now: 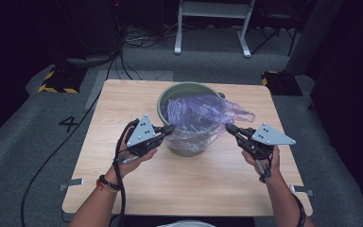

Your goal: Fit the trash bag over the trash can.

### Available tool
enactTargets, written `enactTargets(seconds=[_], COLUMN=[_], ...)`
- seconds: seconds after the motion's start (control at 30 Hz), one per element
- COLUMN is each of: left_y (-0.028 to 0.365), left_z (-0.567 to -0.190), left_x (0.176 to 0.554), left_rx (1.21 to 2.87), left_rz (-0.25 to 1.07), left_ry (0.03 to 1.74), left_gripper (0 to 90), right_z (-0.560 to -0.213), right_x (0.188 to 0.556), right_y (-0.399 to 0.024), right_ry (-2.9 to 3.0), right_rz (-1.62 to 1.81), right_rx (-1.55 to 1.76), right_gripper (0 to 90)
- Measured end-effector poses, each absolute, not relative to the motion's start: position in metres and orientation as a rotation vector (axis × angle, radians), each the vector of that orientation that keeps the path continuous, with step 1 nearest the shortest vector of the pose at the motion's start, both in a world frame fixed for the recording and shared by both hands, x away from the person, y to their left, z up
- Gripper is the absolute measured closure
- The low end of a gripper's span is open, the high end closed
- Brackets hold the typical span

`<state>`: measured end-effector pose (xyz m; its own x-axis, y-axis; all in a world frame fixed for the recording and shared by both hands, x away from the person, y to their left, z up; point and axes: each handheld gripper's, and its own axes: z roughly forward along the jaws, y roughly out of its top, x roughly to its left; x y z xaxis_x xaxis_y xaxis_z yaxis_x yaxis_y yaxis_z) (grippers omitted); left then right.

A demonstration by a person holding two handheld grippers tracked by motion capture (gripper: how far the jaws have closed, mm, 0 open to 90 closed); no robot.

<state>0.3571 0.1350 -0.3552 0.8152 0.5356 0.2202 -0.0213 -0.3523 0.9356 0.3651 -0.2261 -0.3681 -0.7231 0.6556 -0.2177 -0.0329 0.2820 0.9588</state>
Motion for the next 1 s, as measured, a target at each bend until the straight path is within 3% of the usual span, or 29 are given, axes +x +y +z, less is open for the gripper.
enactTargets(seconds=[0.13, 0.27, 0.37, 0.57, 0.63, 0.87, 1.0], left_y=[0.141, 0.145, 0.144, 0.137, 0.131, 0.100, 0.092], left_z=[-0.355, -0.353, -0.349, -0.336, -0.333, -0.332, -0.329], left_x=[0.357, 0.353, 0.348, 0.334, 0.329, 0.326, 0.337], left_rx=[1.846, 1.842, 1.843, 1.807, 1.813, 1.879, 1.880], left_rz=[0.605, 0.593, 0.600, 0.560, 0.523, 0.539, 0.593], left_ry=[0.410, 0.409, 0.410, 0.419, 0.390, 0.358, 0.422], left_gripper=[86.2, 78.1, 65.8, 29.9, 24.2, 20.4, 27.3], right_z=[-0.372, -0.373, -0.373, -0.372, -0.371, -0.371, -0.371], right_x=[0.366, 0.365, 0.365, 0.364, 0.364, 0.362, 0.361], right_y=[-0.230, -0.231, -0.230, -0.228, -0.228, -0.225, -0.225], right_ry=[1.962, 1.961, 1.959, 1.955, 1.954, 1.957, 1.956], right_rz=[1.479, 1.477, 1.477, 1.466, 1.464, 1.457, 1.462], right_rx=[0.566, 0.560, 0.555, 0.545, 0.542, 0.528, 0.506], right_gripper=[90.0, 90.0, 90.0, 90.0, 90.0, 90.0, 90.0])
